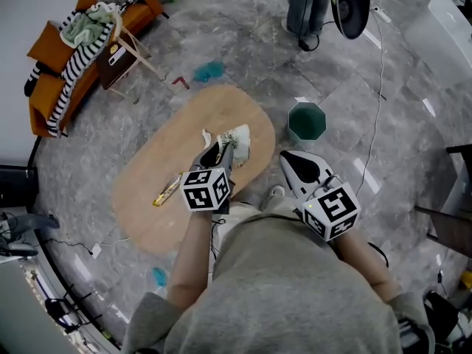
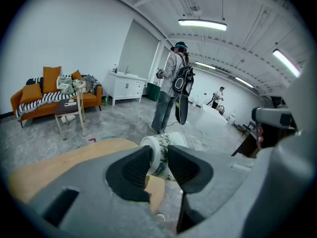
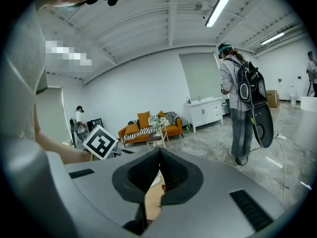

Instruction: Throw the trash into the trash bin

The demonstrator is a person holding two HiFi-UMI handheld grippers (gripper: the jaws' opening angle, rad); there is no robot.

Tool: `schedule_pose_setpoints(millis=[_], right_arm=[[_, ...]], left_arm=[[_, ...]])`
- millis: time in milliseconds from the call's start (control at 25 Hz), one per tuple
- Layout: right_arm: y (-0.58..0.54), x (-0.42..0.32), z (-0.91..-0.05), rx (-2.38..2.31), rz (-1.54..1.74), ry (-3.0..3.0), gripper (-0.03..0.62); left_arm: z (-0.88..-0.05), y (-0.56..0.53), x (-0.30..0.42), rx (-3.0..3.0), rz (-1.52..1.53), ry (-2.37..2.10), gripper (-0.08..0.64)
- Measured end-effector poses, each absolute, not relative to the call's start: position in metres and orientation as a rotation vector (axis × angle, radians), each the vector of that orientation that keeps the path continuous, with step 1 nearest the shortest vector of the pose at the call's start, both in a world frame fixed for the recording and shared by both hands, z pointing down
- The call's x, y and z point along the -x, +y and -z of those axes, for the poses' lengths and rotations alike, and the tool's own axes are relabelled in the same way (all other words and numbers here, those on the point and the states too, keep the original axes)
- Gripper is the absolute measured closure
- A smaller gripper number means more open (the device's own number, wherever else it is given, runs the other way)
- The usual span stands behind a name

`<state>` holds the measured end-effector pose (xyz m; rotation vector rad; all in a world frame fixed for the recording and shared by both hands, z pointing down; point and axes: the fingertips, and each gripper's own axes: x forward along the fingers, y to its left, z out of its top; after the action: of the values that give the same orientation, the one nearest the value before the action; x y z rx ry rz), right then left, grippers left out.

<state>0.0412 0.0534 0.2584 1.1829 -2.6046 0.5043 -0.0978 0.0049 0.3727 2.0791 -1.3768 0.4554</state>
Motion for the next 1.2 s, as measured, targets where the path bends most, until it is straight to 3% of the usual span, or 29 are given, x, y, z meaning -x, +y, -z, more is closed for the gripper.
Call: schedule_pose_setpoints(millis=[1200], right_arm=[[0.056, -0.169, -0.271, -1.634, -0.622, -2.397, 0.584]], left_arm=[[-0.379, -0.033, -0.055, -2.278, -0.579, -1.064, 0.439]])
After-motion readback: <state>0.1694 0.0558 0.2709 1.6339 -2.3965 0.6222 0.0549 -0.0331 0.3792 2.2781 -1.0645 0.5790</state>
